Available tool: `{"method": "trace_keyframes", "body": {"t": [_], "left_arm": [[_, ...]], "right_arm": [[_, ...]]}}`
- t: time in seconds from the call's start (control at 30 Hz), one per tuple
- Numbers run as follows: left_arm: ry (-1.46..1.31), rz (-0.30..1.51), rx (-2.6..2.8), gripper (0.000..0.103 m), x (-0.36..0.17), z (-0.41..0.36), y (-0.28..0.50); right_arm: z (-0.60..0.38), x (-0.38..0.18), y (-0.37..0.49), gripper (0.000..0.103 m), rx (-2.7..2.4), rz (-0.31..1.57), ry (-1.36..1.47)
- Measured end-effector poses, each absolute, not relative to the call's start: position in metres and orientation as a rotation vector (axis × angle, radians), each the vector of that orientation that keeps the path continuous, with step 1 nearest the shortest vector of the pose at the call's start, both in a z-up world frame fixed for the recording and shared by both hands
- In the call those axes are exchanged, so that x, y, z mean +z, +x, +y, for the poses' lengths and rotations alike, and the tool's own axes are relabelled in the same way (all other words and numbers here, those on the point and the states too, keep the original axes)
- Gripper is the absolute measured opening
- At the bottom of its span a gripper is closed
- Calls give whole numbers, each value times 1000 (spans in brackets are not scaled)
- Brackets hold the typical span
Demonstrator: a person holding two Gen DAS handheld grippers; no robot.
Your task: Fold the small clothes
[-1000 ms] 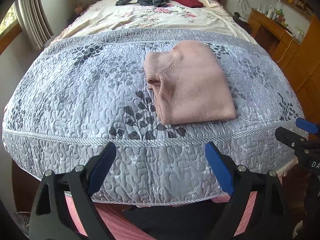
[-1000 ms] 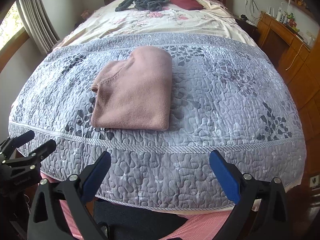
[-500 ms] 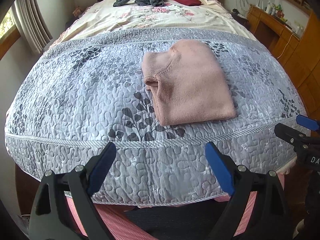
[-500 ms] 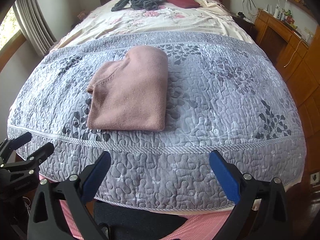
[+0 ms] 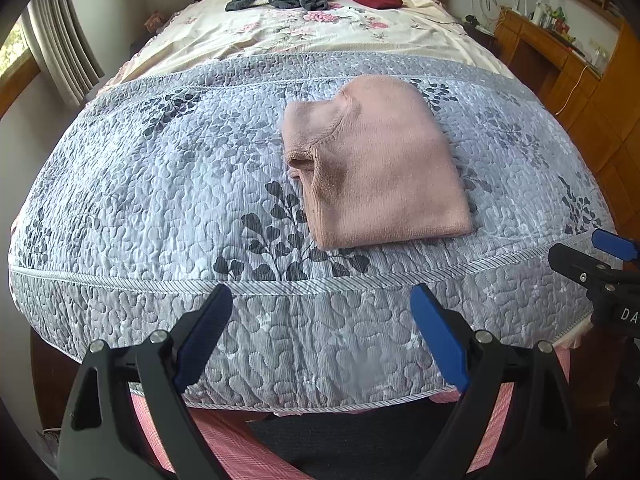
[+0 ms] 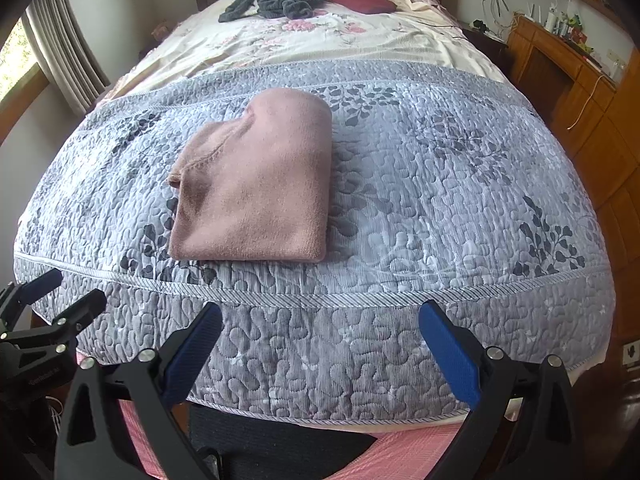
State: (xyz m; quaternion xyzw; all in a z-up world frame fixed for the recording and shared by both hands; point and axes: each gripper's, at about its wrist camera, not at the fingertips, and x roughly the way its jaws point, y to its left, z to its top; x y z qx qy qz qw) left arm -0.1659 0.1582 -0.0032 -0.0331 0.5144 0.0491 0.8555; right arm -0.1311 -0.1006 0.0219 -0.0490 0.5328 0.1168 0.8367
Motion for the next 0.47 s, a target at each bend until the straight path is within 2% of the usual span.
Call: {"method": "trace_keyframes", "body": {"t": [0.47], "left_arm": [[-71,1076,101,90,-2,158,-166]], "right_arm": [[-98,19,-132,99,220,1140,-115]]}}
